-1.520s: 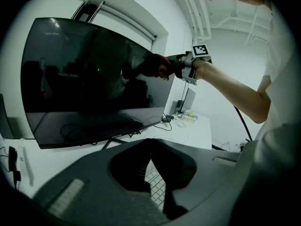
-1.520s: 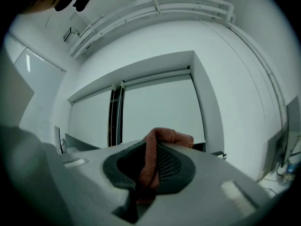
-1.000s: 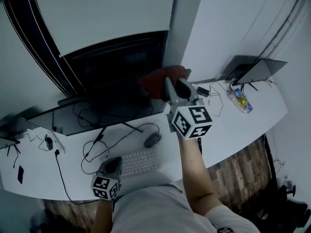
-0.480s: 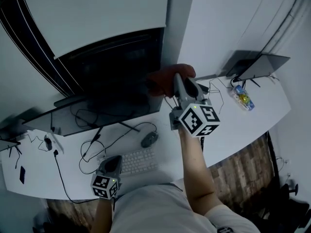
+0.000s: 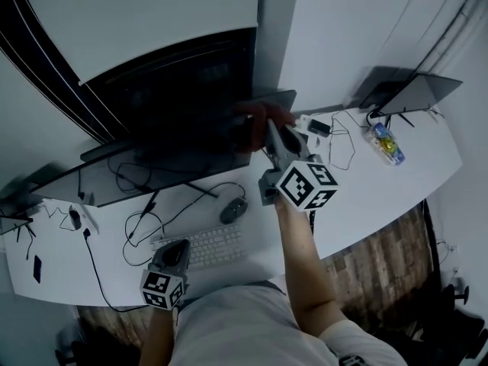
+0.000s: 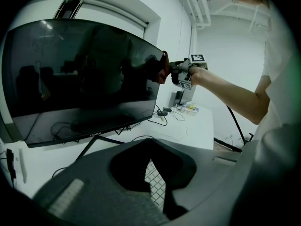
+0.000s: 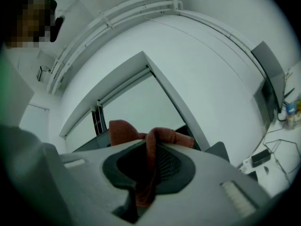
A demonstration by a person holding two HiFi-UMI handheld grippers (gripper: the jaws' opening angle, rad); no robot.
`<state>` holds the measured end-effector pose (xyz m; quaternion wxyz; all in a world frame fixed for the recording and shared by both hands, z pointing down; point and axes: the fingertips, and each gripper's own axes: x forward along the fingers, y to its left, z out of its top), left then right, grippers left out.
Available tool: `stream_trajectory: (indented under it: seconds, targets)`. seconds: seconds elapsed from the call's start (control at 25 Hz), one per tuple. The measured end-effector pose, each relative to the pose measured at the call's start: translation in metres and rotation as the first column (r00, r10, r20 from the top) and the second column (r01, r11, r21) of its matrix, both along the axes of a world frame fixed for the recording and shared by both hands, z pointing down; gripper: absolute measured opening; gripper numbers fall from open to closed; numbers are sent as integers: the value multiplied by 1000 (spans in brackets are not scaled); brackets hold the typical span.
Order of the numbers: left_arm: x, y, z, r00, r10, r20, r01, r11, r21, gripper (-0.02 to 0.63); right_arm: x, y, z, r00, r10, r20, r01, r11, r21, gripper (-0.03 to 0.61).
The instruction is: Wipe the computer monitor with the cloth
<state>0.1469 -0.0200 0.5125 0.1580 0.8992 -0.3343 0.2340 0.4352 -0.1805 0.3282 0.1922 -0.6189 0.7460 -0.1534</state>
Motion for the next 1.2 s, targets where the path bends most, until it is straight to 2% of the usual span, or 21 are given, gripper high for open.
stream_trajectory:
  seconds: [0.28, 0.64, 1.2]
  targets:
    - [-10, 6, 7, 999, -36, 8, 36, 999, -27, 9, -6, -7, 31, 1000, -9, 8, 10, 999, -48, 48]
    - [-17, 16, 24, 997, -67, 23, 69, 996, -65, 9, -6, -16, 104, 1000, -21, 12, 23, 984, -176, 49]
    - [-44, 29, 51, 988, -143, 57, 150, 979, -136, 9, -8, -25, 241, 999, -28, 35, 39, 922, -386, 48]
